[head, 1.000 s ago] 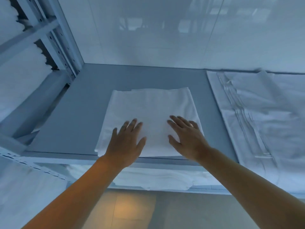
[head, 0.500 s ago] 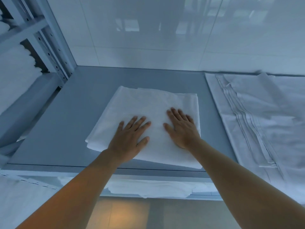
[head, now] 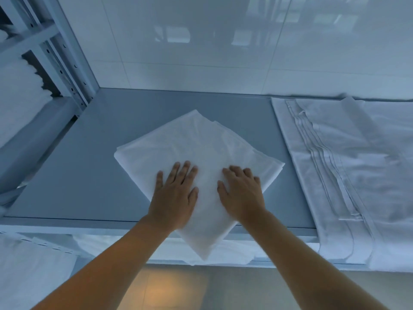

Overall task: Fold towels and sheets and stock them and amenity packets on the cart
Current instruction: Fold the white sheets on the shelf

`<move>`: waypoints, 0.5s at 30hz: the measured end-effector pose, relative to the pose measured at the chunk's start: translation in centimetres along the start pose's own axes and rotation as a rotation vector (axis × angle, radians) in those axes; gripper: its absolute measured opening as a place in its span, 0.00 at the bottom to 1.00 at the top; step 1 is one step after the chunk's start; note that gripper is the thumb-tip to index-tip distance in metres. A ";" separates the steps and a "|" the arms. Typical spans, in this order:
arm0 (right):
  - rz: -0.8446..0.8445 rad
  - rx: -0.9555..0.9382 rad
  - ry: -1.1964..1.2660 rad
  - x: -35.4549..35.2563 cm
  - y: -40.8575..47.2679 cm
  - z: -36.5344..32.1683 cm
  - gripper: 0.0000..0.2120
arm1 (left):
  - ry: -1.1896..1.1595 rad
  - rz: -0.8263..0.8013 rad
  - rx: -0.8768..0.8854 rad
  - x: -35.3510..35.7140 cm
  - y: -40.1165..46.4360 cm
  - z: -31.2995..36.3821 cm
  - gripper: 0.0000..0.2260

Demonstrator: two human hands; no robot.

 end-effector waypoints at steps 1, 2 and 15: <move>0.035 -0.083 -0.011 -0.5 0.8 1.1 0.26 | 0.005 -0.018 0.017 -0.1 -0.1 -0.2 0.27; 0.054 -0.177 -0.028 -0.8 1.8 2.1 0.26 | 0.003 -0.030 0.033 -0.3 -0.2 -0.4 0.28; -0.053 -0.108 0.071 2.8 1.3 1.7 0.36 | 0.116 -0.173 0.185 -4.0 1.0 -4.5 0.25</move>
Point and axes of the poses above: each hand's wrist, its own y-axis towards the middle knuckle, its own x-axis out of the palm, z = x × y, the point moved 2 cm from there along y, towards the middle knuckle, and after that the axes turned 12 degrees about -y, right-handed, at the moved point
